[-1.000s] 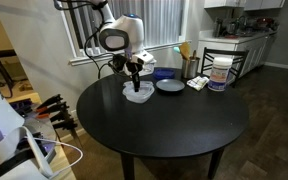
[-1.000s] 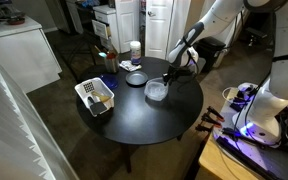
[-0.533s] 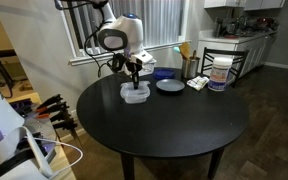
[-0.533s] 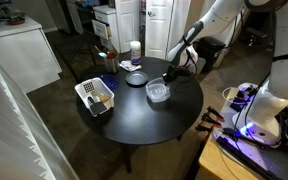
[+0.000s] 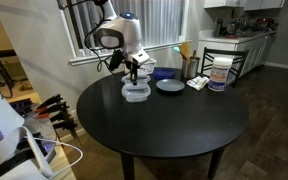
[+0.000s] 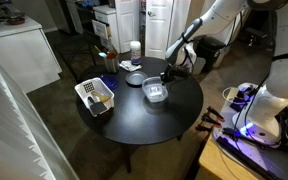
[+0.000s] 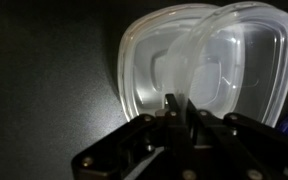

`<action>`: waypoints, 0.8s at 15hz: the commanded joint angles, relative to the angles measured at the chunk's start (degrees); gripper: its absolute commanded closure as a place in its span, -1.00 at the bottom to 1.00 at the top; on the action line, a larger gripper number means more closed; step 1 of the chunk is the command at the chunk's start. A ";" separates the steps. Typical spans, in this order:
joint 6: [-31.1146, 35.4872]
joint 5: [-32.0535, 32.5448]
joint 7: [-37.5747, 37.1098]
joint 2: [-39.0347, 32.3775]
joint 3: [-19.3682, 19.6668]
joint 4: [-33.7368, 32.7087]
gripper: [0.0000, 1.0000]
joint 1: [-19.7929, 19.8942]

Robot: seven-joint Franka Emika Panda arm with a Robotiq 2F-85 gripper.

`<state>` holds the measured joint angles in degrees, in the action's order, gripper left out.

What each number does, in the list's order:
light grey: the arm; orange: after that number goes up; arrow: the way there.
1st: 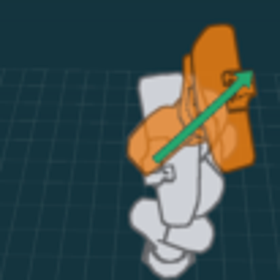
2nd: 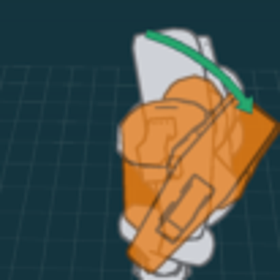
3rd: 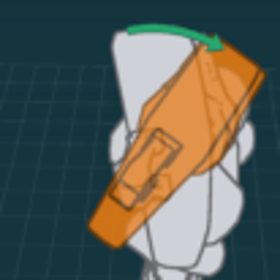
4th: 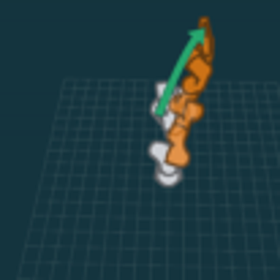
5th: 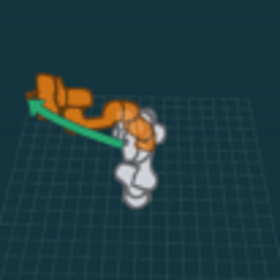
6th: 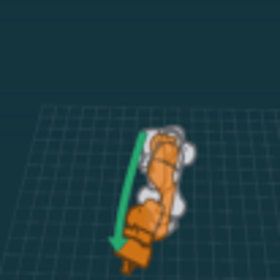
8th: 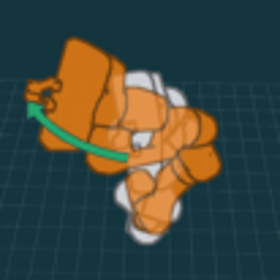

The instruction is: Get the lunch box to the right from the table and put it in the lunch box to the left

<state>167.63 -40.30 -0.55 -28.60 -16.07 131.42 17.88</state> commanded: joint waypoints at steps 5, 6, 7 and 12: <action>0.80 0.07 0.27 0.10 0.36 1.00 0.00 -0.02; 0.44 0.49 0.31 0.24 0.70 1.16 -0.14 -0.17; 0.01 0.99 0.48 0.47 1.04 1.35 -0.27 -0.28; -0.61 2.35 2.22 3.11 1.55 3.03 -0.89 0.28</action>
<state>167.59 -39.12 -0.38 -28.82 -14.64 131.72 17.64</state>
